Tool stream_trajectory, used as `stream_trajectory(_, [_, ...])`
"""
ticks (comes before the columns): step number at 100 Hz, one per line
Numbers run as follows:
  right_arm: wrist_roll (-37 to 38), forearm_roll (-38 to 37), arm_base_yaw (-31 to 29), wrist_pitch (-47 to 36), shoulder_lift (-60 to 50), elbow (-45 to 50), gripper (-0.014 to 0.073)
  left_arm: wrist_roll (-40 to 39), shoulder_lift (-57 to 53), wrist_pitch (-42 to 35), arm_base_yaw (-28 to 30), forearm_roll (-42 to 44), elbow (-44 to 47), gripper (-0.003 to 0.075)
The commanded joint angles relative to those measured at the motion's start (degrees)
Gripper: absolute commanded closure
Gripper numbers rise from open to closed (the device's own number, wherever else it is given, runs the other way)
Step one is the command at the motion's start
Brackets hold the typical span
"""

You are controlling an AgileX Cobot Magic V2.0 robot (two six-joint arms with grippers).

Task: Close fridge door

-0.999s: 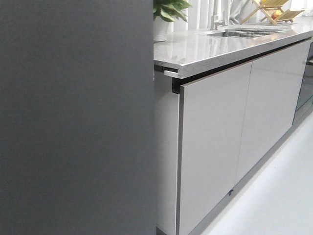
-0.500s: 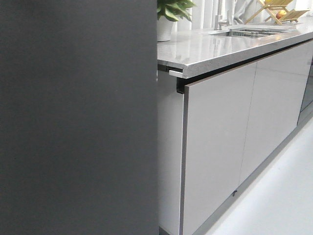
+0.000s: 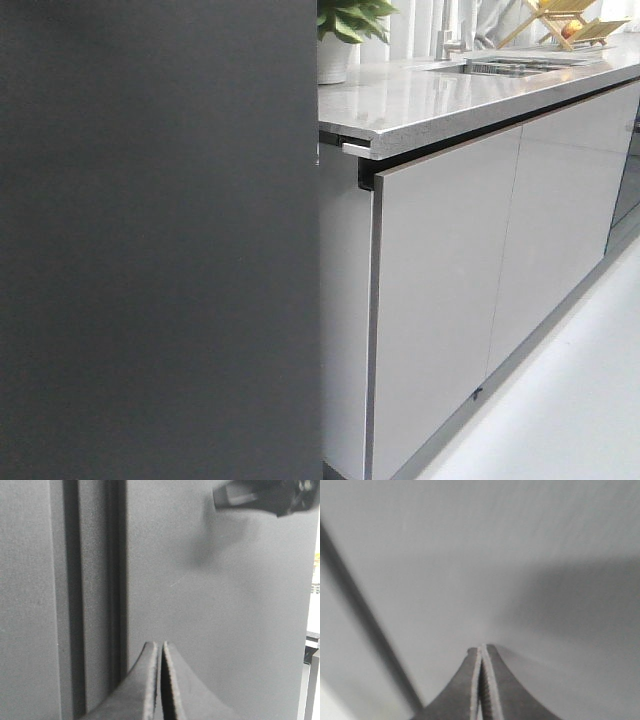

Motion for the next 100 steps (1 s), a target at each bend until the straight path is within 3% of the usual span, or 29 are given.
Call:
stream_trajectory(1, [2.18, -3.2, -0.67, 1.46, -6.99, -2.05, 0.0638, -0.11, -0.56, -4.17, -0.16, -0.23, 2.01, 0.074])
stream_trajectory(36, [24.2, -38.89, -2.89, 14.96, -21.81, -1.63, 0.0638, -0.11, -0.56, -4.17, -0.16, -0.23, 2.01, 0.074])
stream_trajectory(60, [32.33, -51.4, -2.89, 18.92, -34.99, 4.58, 0.0638, -0.11, -0.56, -4.17, -0.16, -0.23, 2.01, 0.074])
stream_trajectory(74, [37.69, -59.21, -2.89, 15.83, -45.62, 16.37, 0.0638, -0.11, -0.56, -4.17, -0.16, -0.23, 2.01, 0.074])
stream_trajectory(100, [51.26, -72.44, -2.89, 3.0, -67.85, 48.25, 0.0638, -0.11, -0.56, -4.17, -0.16, -0.23, 2.01, 0.074])
